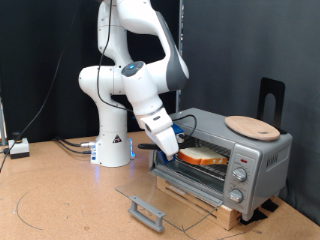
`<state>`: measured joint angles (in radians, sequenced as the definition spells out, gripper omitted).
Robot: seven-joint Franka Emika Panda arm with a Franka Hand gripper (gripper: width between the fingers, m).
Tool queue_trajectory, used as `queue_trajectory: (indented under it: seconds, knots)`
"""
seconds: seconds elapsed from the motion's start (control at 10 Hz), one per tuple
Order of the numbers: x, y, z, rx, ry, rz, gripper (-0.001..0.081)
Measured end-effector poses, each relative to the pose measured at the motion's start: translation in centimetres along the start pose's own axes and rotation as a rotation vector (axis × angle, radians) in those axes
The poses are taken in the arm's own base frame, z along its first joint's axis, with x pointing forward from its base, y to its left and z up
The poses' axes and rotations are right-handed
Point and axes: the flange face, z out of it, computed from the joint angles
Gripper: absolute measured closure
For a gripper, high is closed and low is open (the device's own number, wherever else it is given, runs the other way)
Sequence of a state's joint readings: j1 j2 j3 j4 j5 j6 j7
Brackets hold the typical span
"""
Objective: Make a piece of toast with the oven
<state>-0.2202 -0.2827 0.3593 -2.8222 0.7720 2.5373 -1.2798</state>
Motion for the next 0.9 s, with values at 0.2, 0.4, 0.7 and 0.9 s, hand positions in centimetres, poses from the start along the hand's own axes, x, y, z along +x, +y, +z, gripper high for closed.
queue_trajectory:
  seconds: [0.2,0.4,0.7,0.9]
  knots:
    - [0.7,-0.3,0.0,-0.067,-0.022,-0.051,0.0400]
    - [0.7,0.1,-0.5,-0.086,-0.027,-0.091,0.0400]
    - [-1.5,2.4,-2.1,-0.087,-0.047,-0.128,0.0400]
    - [-3.5,4.3,-3.1,-0.091,-0.062,-0.120,0.0400]
